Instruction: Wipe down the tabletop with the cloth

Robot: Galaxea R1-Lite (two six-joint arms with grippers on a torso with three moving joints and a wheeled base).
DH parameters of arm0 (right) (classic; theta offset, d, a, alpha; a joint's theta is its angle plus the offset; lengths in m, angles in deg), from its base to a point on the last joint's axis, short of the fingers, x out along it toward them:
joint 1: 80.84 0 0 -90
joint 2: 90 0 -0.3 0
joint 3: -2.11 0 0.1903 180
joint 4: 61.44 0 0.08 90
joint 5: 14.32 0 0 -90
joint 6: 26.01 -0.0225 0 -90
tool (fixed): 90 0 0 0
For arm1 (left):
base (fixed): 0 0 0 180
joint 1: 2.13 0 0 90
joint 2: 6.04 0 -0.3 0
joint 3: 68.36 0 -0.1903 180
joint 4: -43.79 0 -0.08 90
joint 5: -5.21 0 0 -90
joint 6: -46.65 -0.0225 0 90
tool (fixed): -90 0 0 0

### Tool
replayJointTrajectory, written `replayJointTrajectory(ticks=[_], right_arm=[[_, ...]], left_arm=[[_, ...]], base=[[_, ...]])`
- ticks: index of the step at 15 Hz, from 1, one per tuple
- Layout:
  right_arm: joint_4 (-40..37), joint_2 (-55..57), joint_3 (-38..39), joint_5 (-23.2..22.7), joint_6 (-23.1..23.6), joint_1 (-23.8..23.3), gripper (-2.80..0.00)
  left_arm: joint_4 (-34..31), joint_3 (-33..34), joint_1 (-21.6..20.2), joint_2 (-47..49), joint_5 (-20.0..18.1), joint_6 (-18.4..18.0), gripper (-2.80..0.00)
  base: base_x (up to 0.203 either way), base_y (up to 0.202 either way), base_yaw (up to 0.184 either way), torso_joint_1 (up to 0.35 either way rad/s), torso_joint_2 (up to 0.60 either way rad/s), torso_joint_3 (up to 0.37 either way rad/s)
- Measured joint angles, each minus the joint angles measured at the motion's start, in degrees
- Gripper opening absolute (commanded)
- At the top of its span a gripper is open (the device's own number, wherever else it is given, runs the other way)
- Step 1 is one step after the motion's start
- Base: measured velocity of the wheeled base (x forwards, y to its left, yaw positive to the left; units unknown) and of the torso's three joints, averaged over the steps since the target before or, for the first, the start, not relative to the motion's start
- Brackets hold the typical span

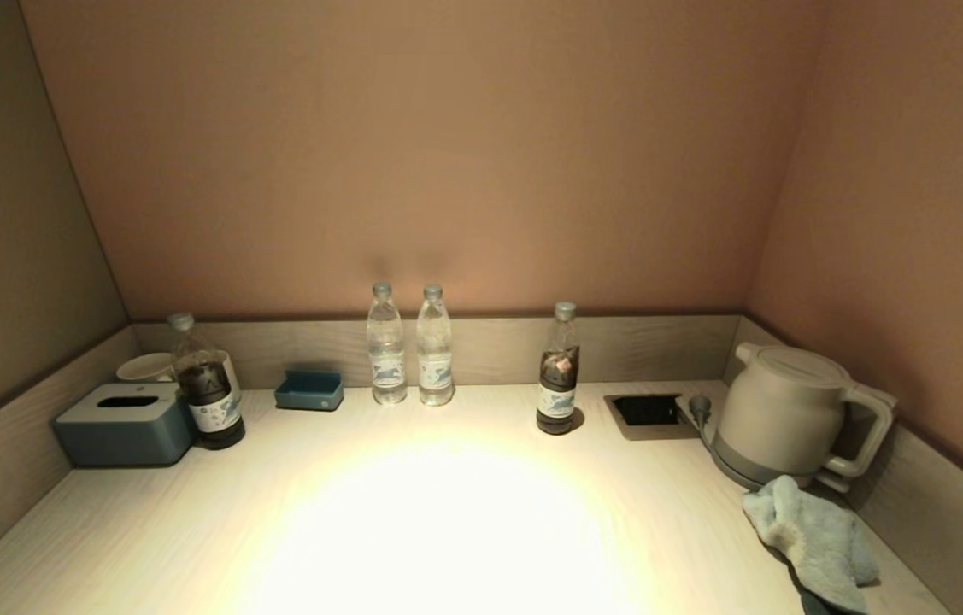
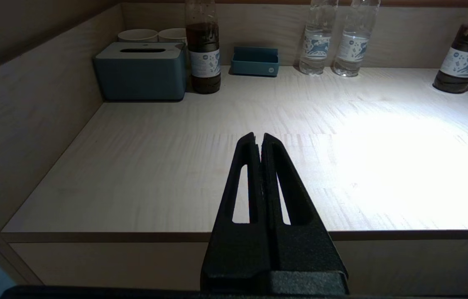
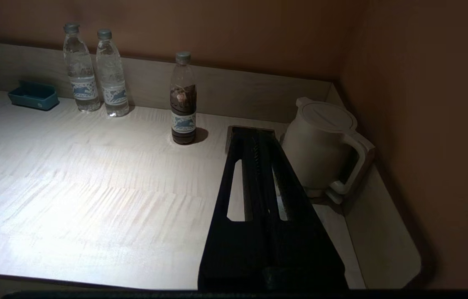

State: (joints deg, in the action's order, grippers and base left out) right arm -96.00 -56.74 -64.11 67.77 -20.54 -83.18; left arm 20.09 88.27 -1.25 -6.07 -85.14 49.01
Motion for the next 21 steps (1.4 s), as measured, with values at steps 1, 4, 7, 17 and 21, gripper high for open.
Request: replayJointTrajectory(ticks=[1, 4, 7, 17, 21], right_arm=[[0.0, -1.3, 1.0, 0.1, 0.0, 0.0, -2.8], [0.0, -6.6, 5.3, 1.3, 0.1, 0.0, -2.8], [0.1, -12.6, 9.7, 3.1, 0.1, 0.0, -2.8], [1.6, -31.9, 19.8, 6.3, 1.4, 1.3, -2.8], [5.6, -33.1, 29.7, 6.4, 2.3, 1.3, -2.8]], left_arm=[[0.0, 0.0, 0.0, 0.0, 0.0, 0.0, -2.8], [0.0, 0.0, 0.0, 0.0, 0.0, 0.0, -2.8], [0.0, 0.0, 0.0, 0.0, 0.0, 0.0, -2.8], [0.0, 0.0, 0.0, 0.0, 0.0, 0.0, -2.8], [0.0, 0.0, 0.0, 0.0, 0.0, 0.0, -2.8]], base=[[0.0, 0.0, 0.0, 0.0, 0.0, 0.0], [0.0, 0.0, 0.0, 0.0, 0.0, 0.0], [0.0, 0.0, 0.0, 0.0, 0.0, 0.0], [0.0, 0.0, 0.0, 0.0, 0.0, 0.0], [0.0, 0.0, 0.0, 0.0, 0.0, 0.0]])
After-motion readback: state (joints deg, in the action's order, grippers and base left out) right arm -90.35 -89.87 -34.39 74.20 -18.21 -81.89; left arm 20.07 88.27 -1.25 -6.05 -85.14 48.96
